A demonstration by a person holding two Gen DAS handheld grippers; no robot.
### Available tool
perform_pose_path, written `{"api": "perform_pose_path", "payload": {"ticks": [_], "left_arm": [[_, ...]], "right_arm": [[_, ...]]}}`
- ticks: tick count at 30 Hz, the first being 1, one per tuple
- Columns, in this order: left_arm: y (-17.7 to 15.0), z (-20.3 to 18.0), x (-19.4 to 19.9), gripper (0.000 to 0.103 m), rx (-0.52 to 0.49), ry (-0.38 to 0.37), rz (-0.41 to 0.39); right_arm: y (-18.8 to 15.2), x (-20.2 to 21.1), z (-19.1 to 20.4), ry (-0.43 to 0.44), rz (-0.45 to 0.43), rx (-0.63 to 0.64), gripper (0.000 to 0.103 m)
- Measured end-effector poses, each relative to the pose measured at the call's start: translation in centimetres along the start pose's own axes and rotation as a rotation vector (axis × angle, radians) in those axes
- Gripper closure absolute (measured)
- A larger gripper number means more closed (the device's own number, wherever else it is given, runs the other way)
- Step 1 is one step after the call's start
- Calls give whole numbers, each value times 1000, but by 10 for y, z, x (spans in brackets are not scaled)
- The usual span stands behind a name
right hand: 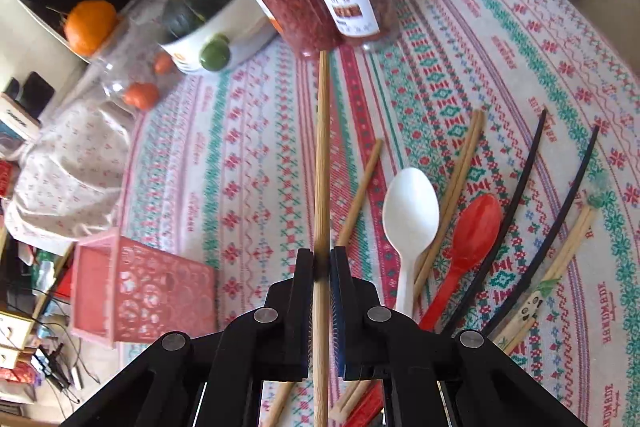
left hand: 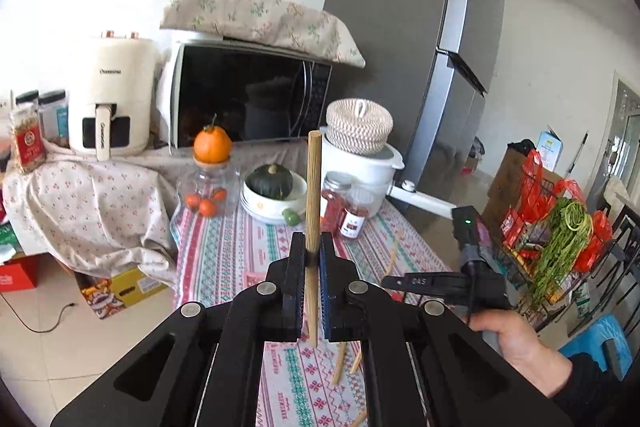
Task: Organize utensils
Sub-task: 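Lower both chopsticks into the pink basket and open both tools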
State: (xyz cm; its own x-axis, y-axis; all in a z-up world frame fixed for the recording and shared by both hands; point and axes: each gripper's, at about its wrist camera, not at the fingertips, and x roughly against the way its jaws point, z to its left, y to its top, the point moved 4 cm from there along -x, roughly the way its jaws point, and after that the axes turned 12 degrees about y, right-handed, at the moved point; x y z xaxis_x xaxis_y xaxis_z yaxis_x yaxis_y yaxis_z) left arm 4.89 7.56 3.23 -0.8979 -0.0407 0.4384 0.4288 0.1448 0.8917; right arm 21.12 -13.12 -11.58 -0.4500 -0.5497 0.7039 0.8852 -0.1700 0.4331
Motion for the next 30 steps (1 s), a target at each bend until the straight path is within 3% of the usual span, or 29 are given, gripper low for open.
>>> {"api": "perform_pose_path", "payload": {"ticks": [8, 13, 17, 20, 24, 30], "left_arm": [[23, 16, -19, 97, 44, 106, -108], [19, 28, -59, 97, 65, 169, -71], [12, 30, -88, 97, 61, 177, -25], [5, 27, -112, 97, 55, 161, 45], [-11, 28, -142, 97, 59, 153, 157], [-26, 27, -163, 97, 60, 168, 205]], "right_arm": [[9, 72, 46, 153, -247, 89, 97], [14, 91, 66, 219, -321, 88, 97], [15, 101, 85, 270, -357, 111, 97], [16, 105, 100, 298, -361, 161, 97], [14, 88, 117, 309, -295, 228, 97], [11, 39, 108, 256, -146, 205, 97]]}}
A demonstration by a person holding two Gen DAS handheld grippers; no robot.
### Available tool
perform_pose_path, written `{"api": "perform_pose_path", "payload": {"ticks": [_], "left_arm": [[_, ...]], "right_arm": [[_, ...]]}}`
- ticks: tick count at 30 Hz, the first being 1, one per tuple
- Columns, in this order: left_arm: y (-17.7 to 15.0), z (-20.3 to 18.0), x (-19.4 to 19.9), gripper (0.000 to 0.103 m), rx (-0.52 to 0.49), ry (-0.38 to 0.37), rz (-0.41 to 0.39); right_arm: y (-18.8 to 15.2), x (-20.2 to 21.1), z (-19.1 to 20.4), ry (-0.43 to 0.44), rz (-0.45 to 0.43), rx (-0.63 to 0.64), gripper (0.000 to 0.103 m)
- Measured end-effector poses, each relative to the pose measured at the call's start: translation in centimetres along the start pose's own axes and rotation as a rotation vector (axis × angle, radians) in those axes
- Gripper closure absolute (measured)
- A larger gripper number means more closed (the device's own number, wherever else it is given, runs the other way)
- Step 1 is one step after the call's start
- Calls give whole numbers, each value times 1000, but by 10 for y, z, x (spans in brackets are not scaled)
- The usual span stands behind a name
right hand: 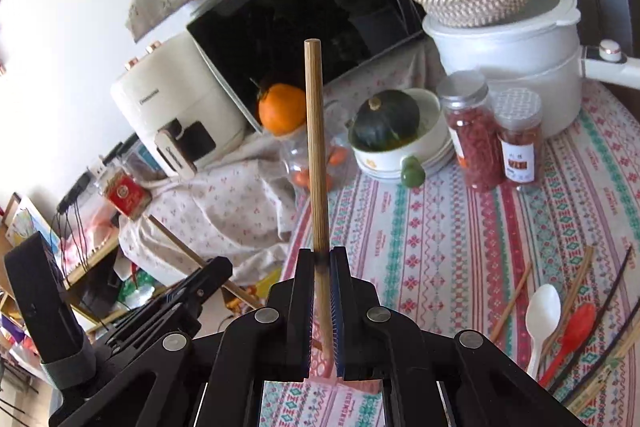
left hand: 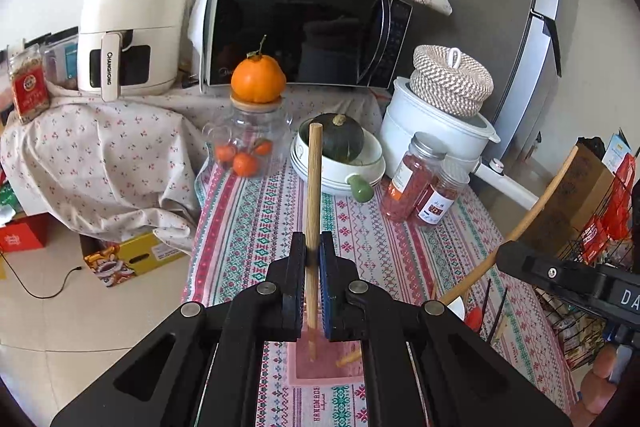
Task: Organize utensils
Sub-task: 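Lower both chopsticks into the pink basket and open both tools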
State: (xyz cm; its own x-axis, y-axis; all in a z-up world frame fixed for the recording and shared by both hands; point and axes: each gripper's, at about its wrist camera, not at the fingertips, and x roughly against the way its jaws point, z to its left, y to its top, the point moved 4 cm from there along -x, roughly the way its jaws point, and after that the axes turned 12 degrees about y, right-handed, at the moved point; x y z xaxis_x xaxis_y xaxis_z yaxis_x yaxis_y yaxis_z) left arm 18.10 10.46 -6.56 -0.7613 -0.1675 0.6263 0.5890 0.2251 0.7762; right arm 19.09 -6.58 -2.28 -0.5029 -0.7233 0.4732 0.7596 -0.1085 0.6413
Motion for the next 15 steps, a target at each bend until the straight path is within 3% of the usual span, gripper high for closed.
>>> {"api": "perform_pose_path", "payload": {"ticks": [9, 11, 13, 15], "left_arm": [[3, 1, -7, 94, 19, -16, 21], [2, 1, -10, 82, 25, 10, 56], [2, 2, -7, 50, 37, 23, 63], [2, 4, -1, 39, 46, 21, 54]], "right_arm": [[-7, -33, -26, 8, 85, -82, 95], [-7, -35, -32, 28, 73, -113, 91], [-7, -33, -36, 57, 72, -146, 84], [-6, -27, -36, 81, 57, -159, 65]]}}
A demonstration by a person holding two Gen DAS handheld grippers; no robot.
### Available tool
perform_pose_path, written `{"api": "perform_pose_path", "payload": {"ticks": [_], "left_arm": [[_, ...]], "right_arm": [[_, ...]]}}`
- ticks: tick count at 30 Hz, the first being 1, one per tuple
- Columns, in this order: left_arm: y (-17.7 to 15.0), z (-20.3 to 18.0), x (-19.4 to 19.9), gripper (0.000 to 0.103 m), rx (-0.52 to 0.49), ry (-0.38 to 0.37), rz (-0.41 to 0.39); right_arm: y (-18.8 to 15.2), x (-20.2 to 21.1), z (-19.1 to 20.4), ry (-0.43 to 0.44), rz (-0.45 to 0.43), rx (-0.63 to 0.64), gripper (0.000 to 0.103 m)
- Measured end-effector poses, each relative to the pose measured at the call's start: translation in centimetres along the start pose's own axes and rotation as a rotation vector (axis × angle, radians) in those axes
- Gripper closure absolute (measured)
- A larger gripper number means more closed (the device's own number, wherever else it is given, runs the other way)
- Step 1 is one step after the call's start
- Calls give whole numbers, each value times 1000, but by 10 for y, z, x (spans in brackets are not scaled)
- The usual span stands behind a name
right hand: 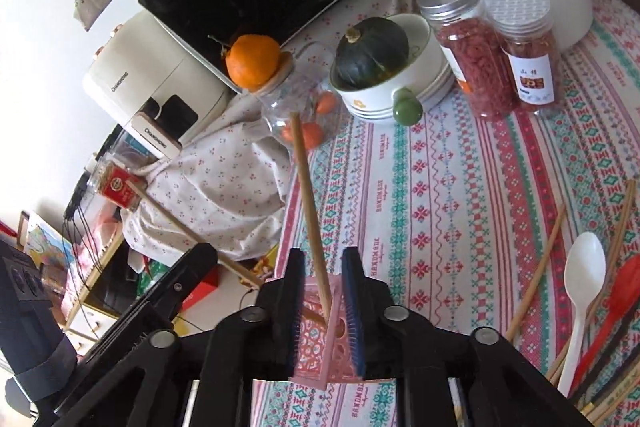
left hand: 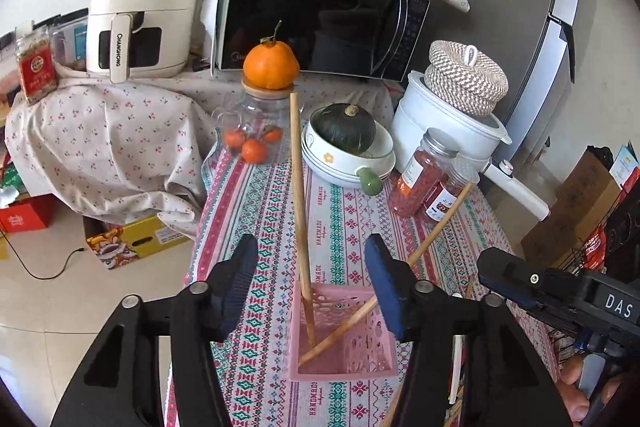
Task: Organize utensils
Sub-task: 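Lower both chopsticks into the pink basket and open both tools, then grasp the white plastic spoon by its handle with the left tool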
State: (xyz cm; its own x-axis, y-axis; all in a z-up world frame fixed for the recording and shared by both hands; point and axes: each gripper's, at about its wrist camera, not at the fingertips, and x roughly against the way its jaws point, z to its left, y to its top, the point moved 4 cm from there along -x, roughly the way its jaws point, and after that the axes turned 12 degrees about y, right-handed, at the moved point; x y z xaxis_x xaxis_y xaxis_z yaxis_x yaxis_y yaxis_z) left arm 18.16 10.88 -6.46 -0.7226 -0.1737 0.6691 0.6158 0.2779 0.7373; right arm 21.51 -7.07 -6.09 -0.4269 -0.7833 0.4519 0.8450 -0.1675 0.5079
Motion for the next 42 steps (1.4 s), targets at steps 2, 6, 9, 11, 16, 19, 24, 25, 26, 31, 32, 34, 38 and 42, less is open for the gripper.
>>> {"api": "perform_pose_path", "payload": {"ticks": [2, 6, 9, 11, 16, 19, 24, 25, 26, 31, 32, 34, 38, 42], "left_arm": [[1, 0, 7, 33, 1, -12, 2], [-4, -1, 25, 17, -11, -29, 12], [-11, -5, 38, 10, -57, -26, 20], [-18, -11, 47, 5, -100, -38, 20], [-41, -29, 66, 0, -200, -78, 48], [-59, -44, 73, 0, -251, -109, 81], [-90, -77, 76, 0, -337, -143, 164], [-96, -84, 75, 0, -353, -143, 173], [-102, -92, 74, 0, -372, -142, 182], [-122, -137, 60, 0, -457, -166, 238], [-124, -145, 54, 0, -471, -159, 244], [-125, -160, 42, 0, -491, -132, 252], [-117, -188, 10, 0, -486, -102, 300], [-106, -211, -24, 0, -474, -46, 361]], "right_arm": [[2, 10, 3, 10, -17, 9, 62], [6, 35, 7, 10, -50, 31, 48], [8, 58, 7, -27, -82, 66, 29], [8, 74, 7, -63, -101, 94, 19], [3, 112, -3, -202, -136, 186, 6], [-2, 130, -16, -282, -142, 226, 0], [-12, 154, -43, -392, -123, 247, 0], [-14, 157, -50, -408, -113, 240, 0], [-15, 161, -56, -419, -103, 230, 0], [-19, 181, -86, -463, -77, 147, 0], [-20, 184, -93, -474, -70, 129, 0], [-20, 191, -105, -492, -59, 93, 0], [-20, 201, -131, -514, -41, 7, 0], [-21, 202, -149, -529, -5, -24, 0]]}}
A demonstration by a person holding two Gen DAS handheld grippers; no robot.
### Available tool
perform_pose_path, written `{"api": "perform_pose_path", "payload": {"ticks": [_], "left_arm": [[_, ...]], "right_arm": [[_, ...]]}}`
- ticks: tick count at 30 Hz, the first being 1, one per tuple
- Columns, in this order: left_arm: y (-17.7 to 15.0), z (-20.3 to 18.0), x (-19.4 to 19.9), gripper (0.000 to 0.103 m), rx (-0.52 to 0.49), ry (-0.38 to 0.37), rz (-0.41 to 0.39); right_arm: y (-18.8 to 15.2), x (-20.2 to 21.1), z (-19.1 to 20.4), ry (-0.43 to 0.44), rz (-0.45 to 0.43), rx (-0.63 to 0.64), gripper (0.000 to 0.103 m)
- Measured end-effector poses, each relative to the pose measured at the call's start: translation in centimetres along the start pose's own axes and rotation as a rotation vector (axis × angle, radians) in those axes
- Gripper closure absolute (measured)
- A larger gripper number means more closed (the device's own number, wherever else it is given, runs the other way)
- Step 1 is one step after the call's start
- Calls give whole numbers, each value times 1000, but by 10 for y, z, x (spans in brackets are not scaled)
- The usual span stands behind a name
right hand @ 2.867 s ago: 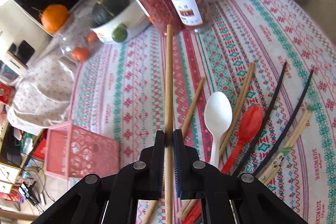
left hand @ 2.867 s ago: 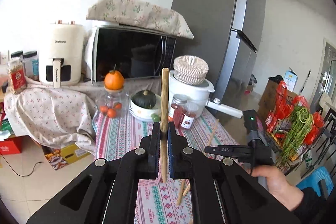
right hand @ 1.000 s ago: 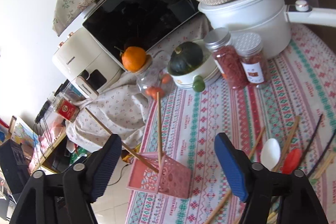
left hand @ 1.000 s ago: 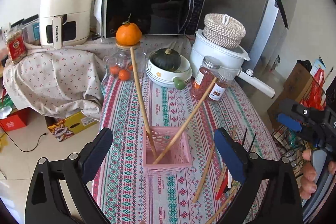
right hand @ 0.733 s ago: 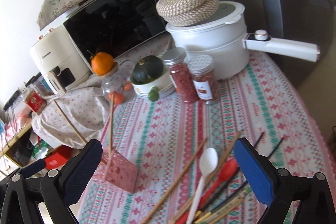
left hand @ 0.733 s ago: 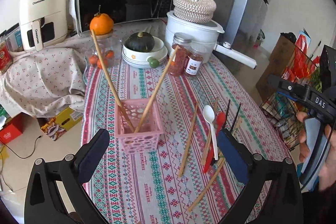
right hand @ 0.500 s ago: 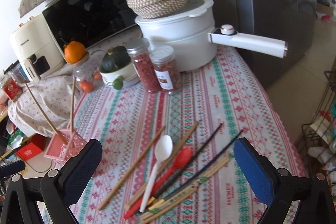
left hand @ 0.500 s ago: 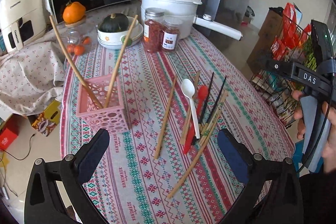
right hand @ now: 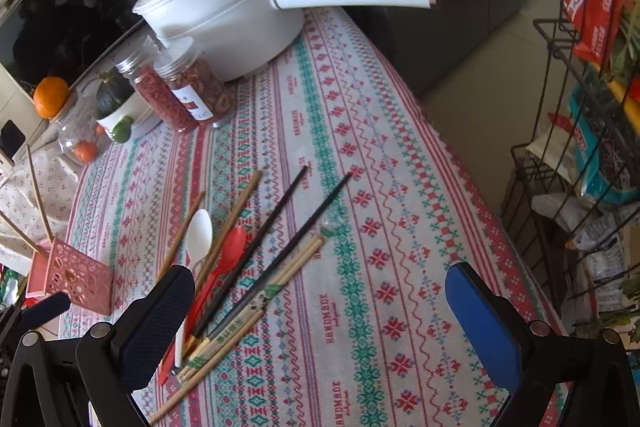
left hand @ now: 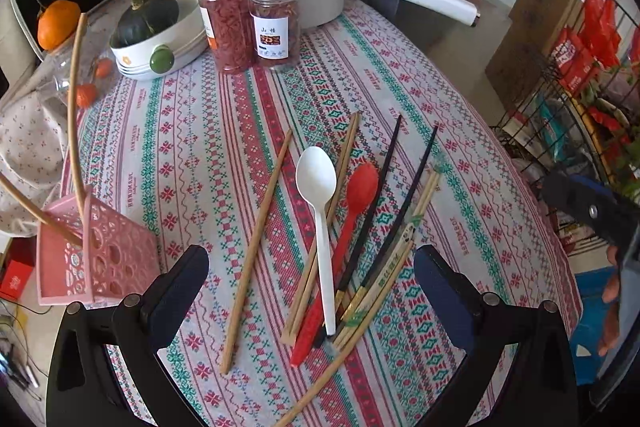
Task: Organize utensils
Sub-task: 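Grasp the white plastic spoon by its handle with the left tool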
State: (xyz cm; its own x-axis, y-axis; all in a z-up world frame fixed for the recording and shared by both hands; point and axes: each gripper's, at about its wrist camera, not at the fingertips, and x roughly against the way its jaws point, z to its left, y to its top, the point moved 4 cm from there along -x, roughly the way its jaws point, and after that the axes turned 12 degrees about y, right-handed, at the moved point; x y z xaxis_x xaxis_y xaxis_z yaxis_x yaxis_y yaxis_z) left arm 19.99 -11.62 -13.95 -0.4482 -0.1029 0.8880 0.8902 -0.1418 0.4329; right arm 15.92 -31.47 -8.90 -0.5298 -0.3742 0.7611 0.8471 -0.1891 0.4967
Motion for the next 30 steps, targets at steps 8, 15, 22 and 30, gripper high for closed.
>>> {"api": "perform_pose_path", "payload": {"ticks": [8, 15, 22, 30], "left_arm": [[33, -10, -55, 1, 60, 47, 105], [43, -22, -88, 34, 77, 38, 187], [47, -25, -100, 66, 108, 27, 195], [46, -24, -66, 66, 82, -25, 81]], "right_arm": [[1, -18, -21, -84, 69, 15, 0], [3, -28, -30, -80, 104, 12, 0], [4, -33, -31, -78, 118, 17, 0], [4, -39, -31, -82, 132, 27, 0]]}}
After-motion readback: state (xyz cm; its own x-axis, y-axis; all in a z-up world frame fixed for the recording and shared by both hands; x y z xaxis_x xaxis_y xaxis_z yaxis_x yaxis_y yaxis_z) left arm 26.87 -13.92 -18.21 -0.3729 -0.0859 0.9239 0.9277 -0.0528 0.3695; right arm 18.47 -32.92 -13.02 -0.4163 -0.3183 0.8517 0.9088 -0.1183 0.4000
